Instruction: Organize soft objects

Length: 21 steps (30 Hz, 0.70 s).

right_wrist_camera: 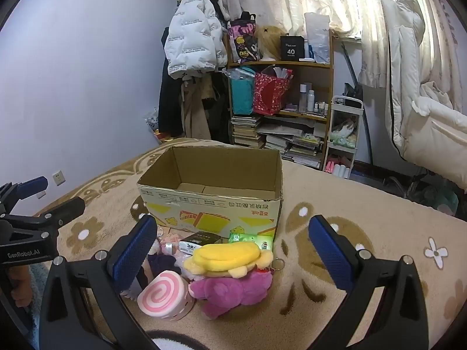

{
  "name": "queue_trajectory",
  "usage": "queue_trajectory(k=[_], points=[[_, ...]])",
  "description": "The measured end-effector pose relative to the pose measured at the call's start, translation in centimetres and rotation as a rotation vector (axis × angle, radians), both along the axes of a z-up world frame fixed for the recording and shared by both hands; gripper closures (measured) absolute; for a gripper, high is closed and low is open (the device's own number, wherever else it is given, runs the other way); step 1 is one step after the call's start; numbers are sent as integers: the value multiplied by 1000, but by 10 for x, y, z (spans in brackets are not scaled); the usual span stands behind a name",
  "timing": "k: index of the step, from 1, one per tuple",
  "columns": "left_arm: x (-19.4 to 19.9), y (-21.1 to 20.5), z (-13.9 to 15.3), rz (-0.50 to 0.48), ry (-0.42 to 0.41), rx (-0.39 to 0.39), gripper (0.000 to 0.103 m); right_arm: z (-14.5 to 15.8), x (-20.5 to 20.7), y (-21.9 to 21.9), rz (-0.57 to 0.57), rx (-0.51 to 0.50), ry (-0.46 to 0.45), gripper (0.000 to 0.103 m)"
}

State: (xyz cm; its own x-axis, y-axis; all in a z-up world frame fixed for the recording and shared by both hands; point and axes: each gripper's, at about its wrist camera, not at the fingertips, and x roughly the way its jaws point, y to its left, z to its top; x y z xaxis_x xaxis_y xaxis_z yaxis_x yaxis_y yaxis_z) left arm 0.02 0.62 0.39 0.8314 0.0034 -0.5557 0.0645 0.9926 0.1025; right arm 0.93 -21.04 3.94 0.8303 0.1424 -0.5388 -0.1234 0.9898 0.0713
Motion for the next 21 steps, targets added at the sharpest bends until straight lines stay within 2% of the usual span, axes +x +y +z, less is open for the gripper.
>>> queue_trajectory(k=[21], points=[[-1, 2, 0, 7, -2, 6, 0, -1, 1, 0, -1, 2, 6, 0]])
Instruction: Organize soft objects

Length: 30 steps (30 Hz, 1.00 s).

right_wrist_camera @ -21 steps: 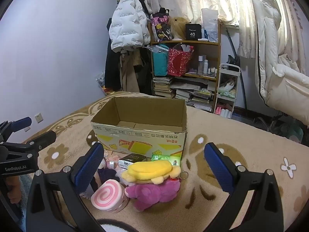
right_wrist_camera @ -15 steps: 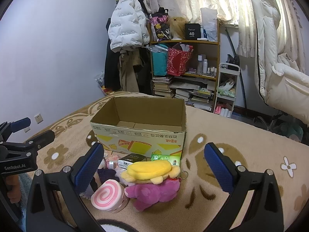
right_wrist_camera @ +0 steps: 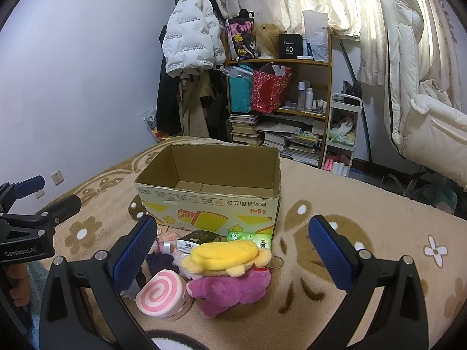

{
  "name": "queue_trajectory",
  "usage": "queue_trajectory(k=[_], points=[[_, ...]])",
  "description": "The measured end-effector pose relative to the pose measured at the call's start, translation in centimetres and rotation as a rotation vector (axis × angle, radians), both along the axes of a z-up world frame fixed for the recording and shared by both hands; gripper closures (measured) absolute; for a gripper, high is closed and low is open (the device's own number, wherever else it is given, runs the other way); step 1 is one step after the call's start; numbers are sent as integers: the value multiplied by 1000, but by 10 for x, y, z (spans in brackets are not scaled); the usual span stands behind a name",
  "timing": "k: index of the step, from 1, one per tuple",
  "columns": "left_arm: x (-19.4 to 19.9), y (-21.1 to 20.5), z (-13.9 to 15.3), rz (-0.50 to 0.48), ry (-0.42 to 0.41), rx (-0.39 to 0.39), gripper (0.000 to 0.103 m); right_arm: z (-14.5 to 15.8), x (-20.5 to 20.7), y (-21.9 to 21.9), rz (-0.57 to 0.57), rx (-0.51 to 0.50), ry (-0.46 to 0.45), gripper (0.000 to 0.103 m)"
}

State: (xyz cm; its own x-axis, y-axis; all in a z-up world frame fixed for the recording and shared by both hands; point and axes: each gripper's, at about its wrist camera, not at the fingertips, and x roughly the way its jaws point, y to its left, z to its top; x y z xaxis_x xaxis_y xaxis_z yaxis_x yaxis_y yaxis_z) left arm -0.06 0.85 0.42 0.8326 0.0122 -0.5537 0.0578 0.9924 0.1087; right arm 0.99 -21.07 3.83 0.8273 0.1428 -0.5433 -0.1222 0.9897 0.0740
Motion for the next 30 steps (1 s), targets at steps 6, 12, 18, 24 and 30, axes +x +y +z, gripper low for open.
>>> queue_trajectory(k=[6, 12, 18, 24, 30], points=[[0, -1, 1, 2, 0, -1, 0, 0, 0, 0, -1, 0, 1, 0], [0, 0, 1, 2, -1, -3, 0, 0, 0, 0, 0, 0, 1, 0], [0, 0, 1, 4, -5, 1, 0, 1, 1, 1, 0, -1, 1, 0], [0, 0, 0, 3, -3, -2, 0, -3, -1, -2, 2, -4, 1, 0], [0, 0, 0, 4, -2, -7, 0, -1, 0, -1, 1, -3, 3, 0]])
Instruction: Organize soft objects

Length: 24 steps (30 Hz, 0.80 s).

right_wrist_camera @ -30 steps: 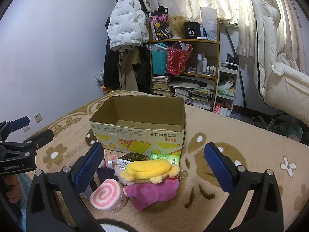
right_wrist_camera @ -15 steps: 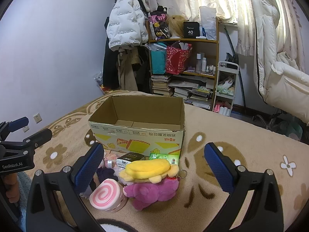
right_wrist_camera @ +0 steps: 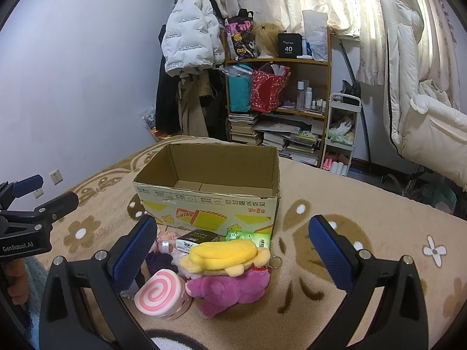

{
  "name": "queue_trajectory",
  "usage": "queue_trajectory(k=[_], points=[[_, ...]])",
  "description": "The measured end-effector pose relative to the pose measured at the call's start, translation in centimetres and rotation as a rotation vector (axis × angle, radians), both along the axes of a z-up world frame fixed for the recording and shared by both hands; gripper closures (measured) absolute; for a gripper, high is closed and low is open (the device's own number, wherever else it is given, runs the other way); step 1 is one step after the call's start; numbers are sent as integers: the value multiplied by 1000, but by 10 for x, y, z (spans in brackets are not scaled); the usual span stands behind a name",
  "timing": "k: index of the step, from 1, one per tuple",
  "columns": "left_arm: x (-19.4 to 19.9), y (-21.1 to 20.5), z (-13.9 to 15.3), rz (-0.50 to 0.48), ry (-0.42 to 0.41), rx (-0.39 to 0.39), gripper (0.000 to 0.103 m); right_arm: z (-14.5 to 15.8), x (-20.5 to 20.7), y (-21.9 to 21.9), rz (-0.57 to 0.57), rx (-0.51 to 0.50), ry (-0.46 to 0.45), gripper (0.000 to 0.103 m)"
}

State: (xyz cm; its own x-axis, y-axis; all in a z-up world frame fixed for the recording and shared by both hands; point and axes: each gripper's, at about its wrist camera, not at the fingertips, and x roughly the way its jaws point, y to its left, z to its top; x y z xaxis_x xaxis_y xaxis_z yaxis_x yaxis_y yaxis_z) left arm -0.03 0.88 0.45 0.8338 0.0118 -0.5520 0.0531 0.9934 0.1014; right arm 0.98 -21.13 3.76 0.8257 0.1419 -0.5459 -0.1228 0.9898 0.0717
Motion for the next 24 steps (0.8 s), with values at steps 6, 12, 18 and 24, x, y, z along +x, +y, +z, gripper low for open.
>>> queue_trajectory(k=[6, 12, 18, 24], points=[[1, 2, 0, 6, 6, -10, 0, -2, 0, -2, 0, 0, 1, 0], [2, 1, -1, 4, 9, -9, 0, -1, 0, -2, 2, -1, 2, 0], [1, 1, -1, 8, 8, -10, 0, -1, 1, -1, 1, 0, 3, 0], [2, 2, -2, 10, 11, -18, 0, 2, -1, 3, 0, 0, 4, 0]])
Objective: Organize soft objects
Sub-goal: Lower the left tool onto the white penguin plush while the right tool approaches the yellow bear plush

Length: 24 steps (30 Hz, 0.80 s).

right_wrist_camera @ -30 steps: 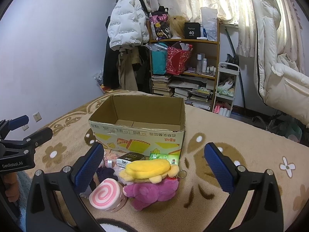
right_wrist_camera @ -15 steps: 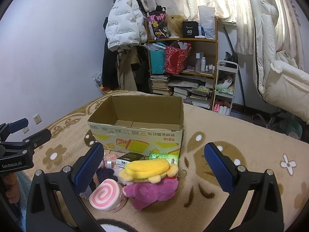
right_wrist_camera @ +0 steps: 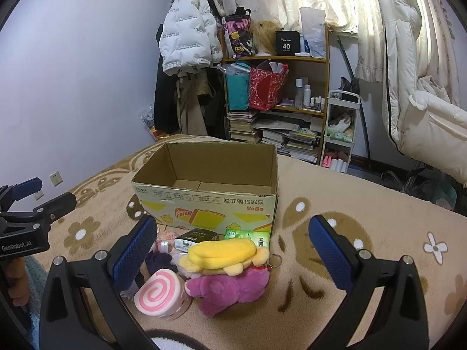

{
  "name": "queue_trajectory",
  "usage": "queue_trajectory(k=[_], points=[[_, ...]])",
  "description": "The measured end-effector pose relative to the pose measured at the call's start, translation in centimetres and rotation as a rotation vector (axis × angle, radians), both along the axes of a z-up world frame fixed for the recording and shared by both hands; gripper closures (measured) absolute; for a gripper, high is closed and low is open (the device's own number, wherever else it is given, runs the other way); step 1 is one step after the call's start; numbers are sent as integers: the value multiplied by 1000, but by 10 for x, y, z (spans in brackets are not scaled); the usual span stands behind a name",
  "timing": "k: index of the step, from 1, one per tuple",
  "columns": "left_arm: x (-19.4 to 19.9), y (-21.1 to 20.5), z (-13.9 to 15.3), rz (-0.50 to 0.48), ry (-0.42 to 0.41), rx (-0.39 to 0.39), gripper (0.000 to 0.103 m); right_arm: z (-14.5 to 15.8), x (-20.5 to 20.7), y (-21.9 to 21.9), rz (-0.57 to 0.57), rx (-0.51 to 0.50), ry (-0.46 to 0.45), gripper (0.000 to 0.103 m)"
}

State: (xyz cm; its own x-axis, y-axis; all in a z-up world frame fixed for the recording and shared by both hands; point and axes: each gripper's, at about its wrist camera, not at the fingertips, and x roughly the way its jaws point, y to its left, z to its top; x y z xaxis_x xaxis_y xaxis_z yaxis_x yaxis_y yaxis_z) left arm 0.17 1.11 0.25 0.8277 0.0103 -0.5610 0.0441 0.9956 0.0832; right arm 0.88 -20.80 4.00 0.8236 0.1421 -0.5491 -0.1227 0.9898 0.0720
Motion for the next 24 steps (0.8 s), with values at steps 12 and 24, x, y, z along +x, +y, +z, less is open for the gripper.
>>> queue_trajectory(k=[12, 24], points=[[17, -3, -12, -20, 104, -25, 0, -19, 16, -15, -29, 75, 91, 0], [54, -6, -49, -33, 302, -27, 0, -28, 49, -7, -3, 109, 172, 0]])
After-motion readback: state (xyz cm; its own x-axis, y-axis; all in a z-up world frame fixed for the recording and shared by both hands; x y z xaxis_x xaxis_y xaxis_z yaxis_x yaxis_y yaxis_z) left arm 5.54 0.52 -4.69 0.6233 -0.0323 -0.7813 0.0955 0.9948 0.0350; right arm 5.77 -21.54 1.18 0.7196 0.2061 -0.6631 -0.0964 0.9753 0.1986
